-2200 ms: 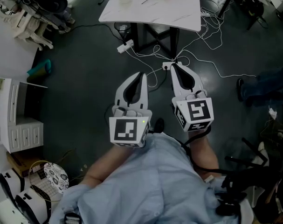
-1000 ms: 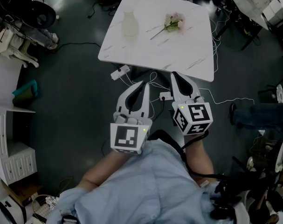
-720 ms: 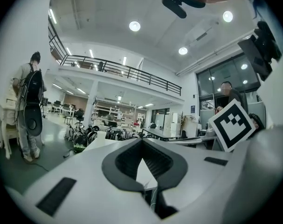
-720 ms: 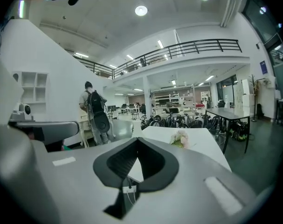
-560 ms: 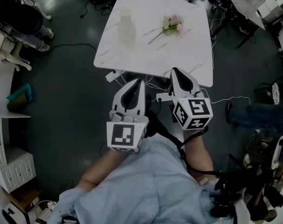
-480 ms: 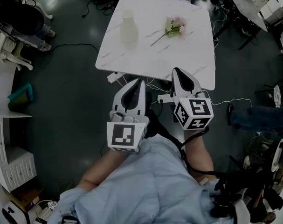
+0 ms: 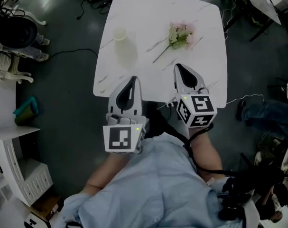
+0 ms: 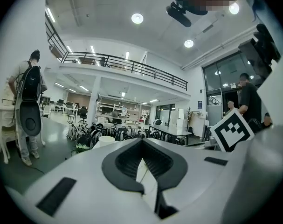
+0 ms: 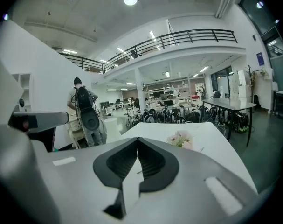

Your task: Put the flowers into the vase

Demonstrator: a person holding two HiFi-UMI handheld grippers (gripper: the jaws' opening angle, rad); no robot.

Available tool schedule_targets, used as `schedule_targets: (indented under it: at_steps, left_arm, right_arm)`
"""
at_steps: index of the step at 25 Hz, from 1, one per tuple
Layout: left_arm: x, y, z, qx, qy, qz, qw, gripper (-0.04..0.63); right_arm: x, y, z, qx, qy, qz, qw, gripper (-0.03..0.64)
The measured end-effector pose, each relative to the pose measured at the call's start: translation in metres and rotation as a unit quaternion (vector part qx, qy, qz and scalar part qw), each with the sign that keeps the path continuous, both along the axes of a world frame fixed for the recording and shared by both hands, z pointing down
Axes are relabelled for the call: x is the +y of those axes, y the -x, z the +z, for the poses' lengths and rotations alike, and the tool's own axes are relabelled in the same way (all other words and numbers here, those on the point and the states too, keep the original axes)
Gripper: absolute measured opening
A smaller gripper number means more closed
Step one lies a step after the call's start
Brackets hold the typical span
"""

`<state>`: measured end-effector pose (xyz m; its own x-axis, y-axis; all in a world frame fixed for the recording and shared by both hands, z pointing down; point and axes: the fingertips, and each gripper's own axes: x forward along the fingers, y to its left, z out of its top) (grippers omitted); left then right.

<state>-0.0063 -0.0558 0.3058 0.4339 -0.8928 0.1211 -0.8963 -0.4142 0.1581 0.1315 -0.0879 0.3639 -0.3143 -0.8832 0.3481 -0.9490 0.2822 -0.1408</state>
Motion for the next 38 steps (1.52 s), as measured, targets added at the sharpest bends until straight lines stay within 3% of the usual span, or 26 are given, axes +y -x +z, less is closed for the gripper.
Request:
schedule_targets:
  at_steps: [6, 13, 16, 19, 25, 31, 38]
  left_arm:
    - [-0.065, -0.032, -0.001, -0.002, 0.011, 0.011, 0.9999, 0.004]
    - [-0.123, -0.014, -0.008, -0.001, 0.006, 0.049, 0.9988, 0.003]
    - [-0.138, -0.019, -0.001, -0.004, 0.010, 0.085, 0.9964, 0.004]
    - [-0.143, -0.028, 0.007, -0.009, 0.014, 0.134, 0.9908, 0.003]
    - [-0.139, -0.047, 0.038, -0.010, 0.056, 0.202, 0.9779, 0.004]
    - [-0.136, -0.055, 0.078, -0.030, 0.109, 0.226, 0.9675, 0.003]
    - [-0.131, -0.042, 0.091, -0.040, 0.129, 0.220, 0.9662, 0.004]
  right_arm:
    - [-0.077, -0.019, -0.004, -0.002, -0.006, -0.008, 1.000, 0.005]
    - [-0.129, -0.011, 0.008, 0.014, 0.016, 0.034, 0.999, 0.006]
    - [-0.142, -0.017, 0.024, 0.018, 0.036, 0.063, 0.997, 0.009]
    - [-0.146, -0.024, 0.045, 0.019, 0.059, 0.094, 0.994, 0.026]
    - [-0.147, -0.048, 0.096, 0.010, 0.117, 0.154, 0.981, 0.126]
    - [-0.160, -0.065, 0.146, -0.018, 0.173, 0.186, 0.967, 0.227]
    - [-0.174, -0.073, 0.188, -0.030, 0.231, 0.203, 0.951, 0.226]
